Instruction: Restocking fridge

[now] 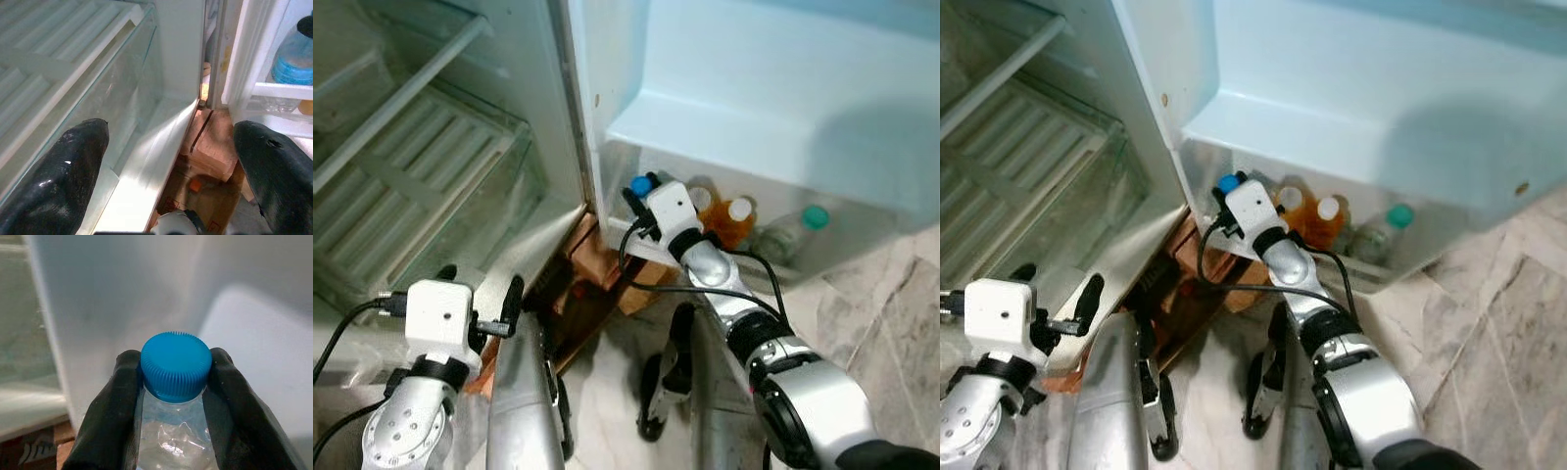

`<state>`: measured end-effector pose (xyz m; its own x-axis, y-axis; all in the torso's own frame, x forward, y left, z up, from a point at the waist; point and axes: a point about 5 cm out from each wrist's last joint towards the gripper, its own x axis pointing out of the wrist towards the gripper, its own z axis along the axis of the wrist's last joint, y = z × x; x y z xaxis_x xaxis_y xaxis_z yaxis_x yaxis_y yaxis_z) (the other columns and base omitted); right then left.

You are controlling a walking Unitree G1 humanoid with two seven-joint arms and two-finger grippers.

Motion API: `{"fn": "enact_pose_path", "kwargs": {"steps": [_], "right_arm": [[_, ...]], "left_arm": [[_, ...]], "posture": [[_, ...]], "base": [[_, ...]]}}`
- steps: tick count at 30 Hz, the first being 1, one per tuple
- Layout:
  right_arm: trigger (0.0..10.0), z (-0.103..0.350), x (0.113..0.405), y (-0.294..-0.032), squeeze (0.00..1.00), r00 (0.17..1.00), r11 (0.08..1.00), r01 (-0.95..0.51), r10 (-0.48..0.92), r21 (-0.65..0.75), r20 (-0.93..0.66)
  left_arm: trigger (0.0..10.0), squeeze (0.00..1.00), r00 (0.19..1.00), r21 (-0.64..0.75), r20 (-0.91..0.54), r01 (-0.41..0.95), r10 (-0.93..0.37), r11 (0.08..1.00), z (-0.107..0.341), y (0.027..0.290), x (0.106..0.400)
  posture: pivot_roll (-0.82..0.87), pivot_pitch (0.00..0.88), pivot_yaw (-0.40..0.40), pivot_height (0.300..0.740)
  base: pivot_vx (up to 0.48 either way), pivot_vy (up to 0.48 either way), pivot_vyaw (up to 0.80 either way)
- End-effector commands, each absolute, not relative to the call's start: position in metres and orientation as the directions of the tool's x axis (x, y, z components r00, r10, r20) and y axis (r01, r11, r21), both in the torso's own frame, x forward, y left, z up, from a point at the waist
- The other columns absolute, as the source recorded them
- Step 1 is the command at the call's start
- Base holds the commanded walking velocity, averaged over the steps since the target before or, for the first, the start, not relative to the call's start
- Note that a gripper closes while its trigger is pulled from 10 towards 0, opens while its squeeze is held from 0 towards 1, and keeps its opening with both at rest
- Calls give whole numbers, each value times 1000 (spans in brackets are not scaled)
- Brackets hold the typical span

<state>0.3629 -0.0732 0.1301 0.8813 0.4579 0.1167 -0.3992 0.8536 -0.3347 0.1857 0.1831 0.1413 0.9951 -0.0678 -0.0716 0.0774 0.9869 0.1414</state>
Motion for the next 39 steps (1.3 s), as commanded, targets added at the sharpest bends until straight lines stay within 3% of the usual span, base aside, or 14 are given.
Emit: {"fn": "enact_pose_path", "kwargs": {"steps": [1,15,22,27,31,39], "right_arm": [[10000,126,364,-77,1000,896,865,-387,434,-318,90],[10000,152,376,-76,1000,882,874,-395,447,-282,150],[10000,176,378,-68,1000,782,807,-546,587,-224,210],[10000,187,378,-73,1000,746,777,-553,622,-301,236],[10000,185,375,-85,1000,747,772,-539,623,-337,232],[10000,164,363,-112,1000,832,856,-427,498,-291,244]], "left_arm": [[10000,0,992,142,-111,75,-59,987,136,186,183],[10000,0,993,152,-92,86,-73,985,135,183,202],[10000,0,995,161,-63,83,-73,983,136,184,216],[10000,0,996,165,-40,82,-76,983,136,184,224],[10000,0,997,165,-13,81,-80,983,138,183,233],[10000,0,996,161,21,86,-90,983,138,181,247]], "posture": [[288,363,-20,554],[273,299,-15,554],[260,239,-22,554],[250,195,-27,554],[236,158,-27,554],[208,98,-23,554]], "base": [[0,0,0],[0,0,0],[0,0,0],[0,0,0],[0,0,0],[0,0,0]]}}
